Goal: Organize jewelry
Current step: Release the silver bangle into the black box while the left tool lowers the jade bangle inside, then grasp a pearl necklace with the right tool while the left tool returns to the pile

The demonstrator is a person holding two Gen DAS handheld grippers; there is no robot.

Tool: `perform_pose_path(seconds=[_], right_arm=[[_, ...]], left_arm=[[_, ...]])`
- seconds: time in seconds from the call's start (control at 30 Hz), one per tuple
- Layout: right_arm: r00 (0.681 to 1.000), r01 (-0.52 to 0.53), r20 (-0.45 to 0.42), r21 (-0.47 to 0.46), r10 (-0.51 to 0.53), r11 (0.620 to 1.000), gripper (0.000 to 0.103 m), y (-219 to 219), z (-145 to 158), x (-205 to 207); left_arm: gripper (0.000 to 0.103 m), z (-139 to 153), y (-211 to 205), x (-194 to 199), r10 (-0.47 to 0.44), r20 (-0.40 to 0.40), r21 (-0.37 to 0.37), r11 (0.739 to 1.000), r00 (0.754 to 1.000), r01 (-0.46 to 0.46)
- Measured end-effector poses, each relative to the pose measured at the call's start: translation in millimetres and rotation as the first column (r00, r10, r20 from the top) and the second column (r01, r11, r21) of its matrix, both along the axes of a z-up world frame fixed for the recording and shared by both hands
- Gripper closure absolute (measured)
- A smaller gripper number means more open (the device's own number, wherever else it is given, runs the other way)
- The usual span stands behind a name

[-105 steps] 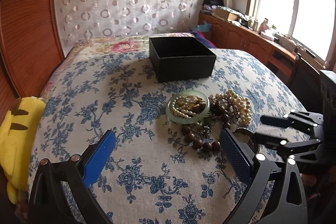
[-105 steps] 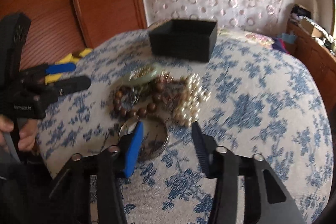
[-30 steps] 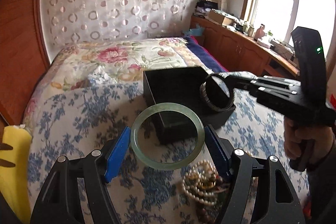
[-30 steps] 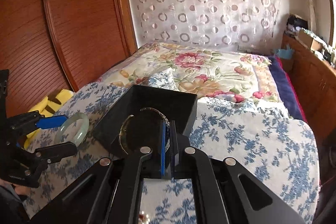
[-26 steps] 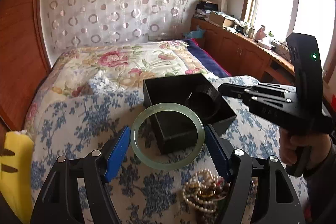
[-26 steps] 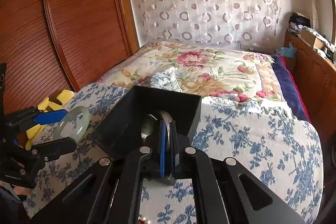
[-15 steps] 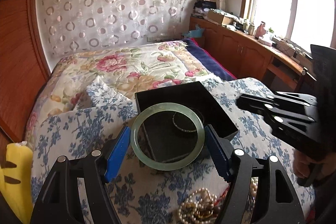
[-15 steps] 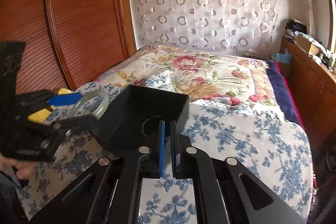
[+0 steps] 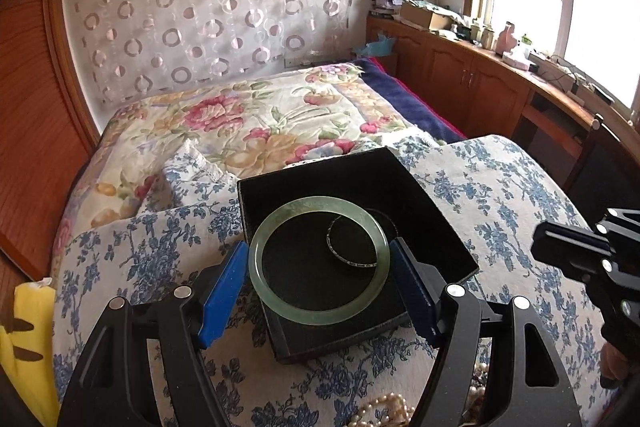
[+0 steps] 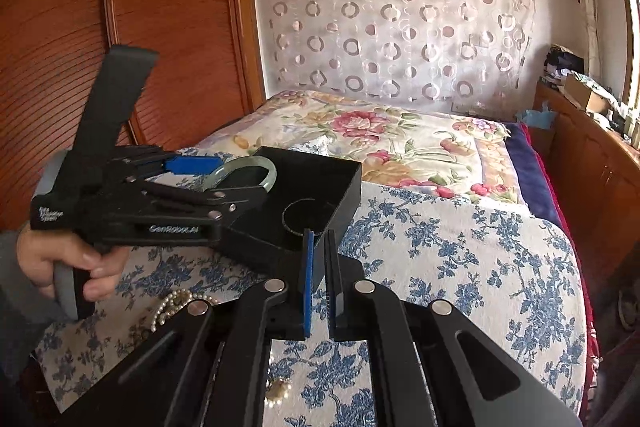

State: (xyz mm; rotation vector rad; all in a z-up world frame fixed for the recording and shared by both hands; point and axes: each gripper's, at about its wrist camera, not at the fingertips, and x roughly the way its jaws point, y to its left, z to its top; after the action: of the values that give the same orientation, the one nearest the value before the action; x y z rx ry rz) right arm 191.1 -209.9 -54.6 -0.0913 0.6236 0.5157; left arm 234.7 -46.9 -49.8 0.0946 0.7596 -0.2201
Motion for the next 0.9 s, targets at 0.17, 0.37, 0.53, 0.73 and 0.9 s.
perform_pose_path(seconds=[0.17, 0.37, 0.53, 0.73, 0.9], right_arm=[[1.000, -0.006, -0.003, -0.003, 0.006, 1.000, 0.097, -4.2, -2.8, -9.0], [0.999, -0.035, -0.009, -0.002, 0.035, 0.999, 0.097, -4.2, -5.1, -26.7], [0.997, -0.068, -0.036, -0.007, 0.068, 0.998, 0.096, -1.4, -14.5, -44.1], [0.992, -0.102, -0.078, -0.011, 0.101, 0.995, 0.072, 5.6, -29.8, -61.9], [0.987, -0.114, -0.118, -0.026, 0.110, 0.993, 0.072, 10.2, -40.4, -65.1]], left_arm=[[0.034, -0.4, -5.1, -2.3, -0.005, -0.001, 0.010, 1.000, 1.000, 0.005], [0.034, 3.6, -3.4, -17.5, -0.020, 0.009, 0.003, 1.000, 1.000, 0.020], [0.034, 9.3, 1.3, -43.7, -0.032, 0.016, -0.020, 0.999, 0.999, 0.032], [0.033, 3.6, 12.7, -82.0, -0.034, 0.022, -0.031, 0.999, 0.999, 0.035], [0.033, -7.7, 25.6, -107.3, -0.014, 0.003, -0.045, 0.999, 1.000, 0.014]])
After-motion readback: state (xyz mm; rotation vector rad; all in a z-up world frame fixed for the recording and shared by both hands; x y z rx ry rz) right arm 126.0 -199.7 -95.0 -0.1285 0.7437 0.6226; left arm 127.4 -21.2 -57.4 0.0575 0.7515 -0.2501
